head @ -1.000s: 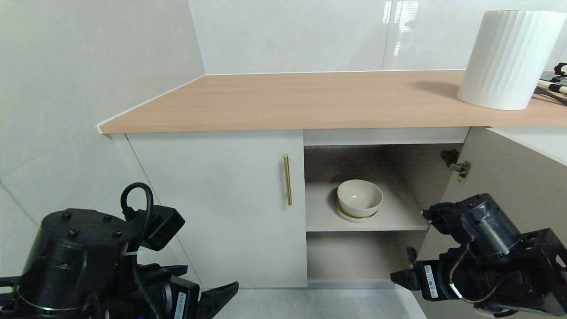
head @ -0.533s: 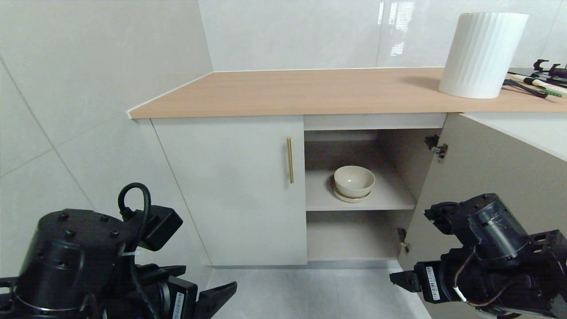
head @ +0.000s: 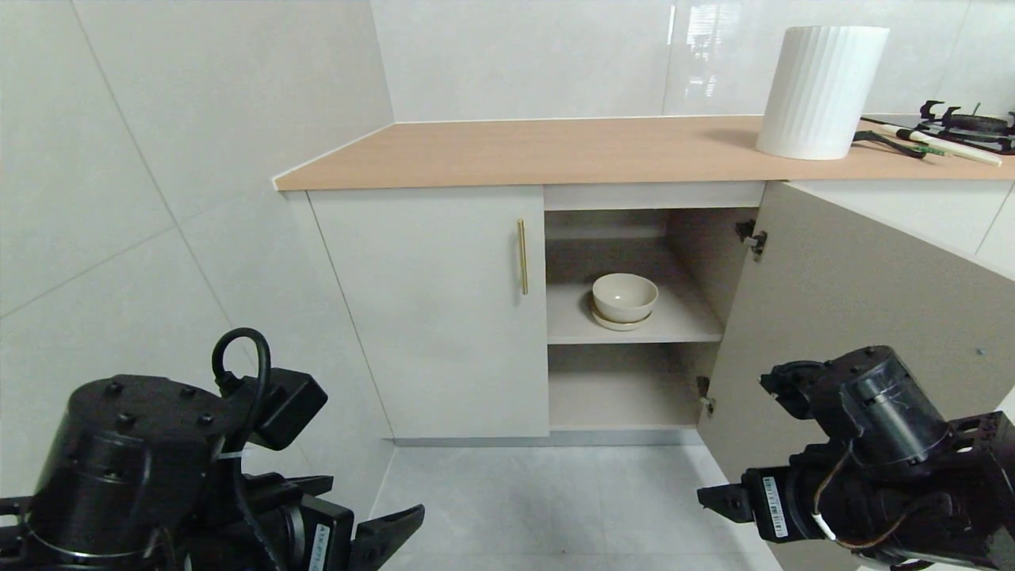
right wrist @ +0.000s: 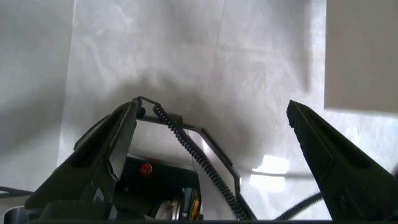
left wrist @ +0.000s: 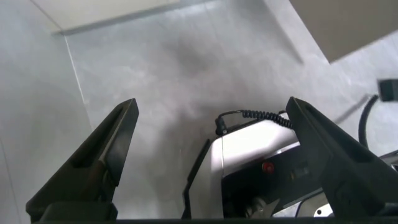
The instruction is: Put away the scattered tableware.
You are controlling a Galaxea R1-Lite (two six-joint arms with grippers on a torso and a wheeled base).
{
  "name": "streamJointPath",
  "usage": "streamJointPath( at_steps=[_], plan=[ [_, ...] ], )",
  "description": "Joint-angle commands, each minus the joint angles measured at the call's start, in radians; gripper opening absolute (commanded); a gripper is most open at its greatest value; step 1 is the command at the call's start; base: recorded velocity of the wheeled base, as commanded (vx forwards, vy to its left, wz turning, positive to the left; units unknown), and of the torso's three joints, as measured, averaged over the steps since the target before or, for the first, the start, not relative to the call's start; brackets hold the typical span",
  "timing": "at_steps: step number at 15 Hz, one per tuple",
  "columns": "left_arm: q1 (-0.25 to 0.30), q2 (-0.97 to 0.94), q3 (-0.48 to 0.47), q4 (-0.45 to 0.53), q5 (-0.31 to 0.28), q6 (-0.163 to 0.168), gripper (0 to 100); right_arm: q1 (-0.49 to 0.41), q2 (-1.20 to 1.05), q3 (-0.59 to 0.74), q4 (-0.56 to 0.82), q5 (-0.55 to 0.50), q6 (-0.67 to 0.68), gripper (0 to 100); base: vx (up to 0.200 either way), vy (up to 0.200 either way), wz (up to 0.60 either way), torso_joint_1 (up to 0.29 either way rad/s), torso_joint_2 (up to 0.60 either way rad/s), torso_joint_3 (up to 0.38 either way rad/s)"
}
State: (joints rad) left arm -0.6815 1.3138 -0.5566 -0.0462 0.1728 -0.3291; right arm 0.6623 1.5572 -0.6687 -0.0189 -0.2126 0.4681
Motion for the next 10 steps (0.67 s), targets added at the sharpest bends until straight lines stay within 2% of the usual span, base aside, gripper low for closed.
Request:
streamJointPath(
  at_steps=[1,5,7,10],
  plan=[
    [0.000,0.002,0.001,0.000,0.001,-0.001,100,0.000,0.001,-0.002,0.001,-0.002,0.001,100,0.000,0.000,0.00,0.000,0.00,0.000],
    [0.000,0.004,0.009,0.000,0.001,0.005,100,-0.001,-0.060,0.000,0.031,-0.053,-0.026,100,0.000,0.000,0.00,0.000,0.00,0.000],
    [0.000,0.005,0.012,-0.001,0.001,0.005,100,-0.001,-0.094,-0.034,0.152,-0.082,-0.049,100,0.000,0.000,0.00,0.000,0.00,0.000],
    [0.000,0.013,0.012,0.000,0.001,0.007,100,-0.001,-0.111,-0.118,0.359,-0.088,-0.043,100,0.000,-0.200,0.00,0.002,0.00,0.001]
  ],
)
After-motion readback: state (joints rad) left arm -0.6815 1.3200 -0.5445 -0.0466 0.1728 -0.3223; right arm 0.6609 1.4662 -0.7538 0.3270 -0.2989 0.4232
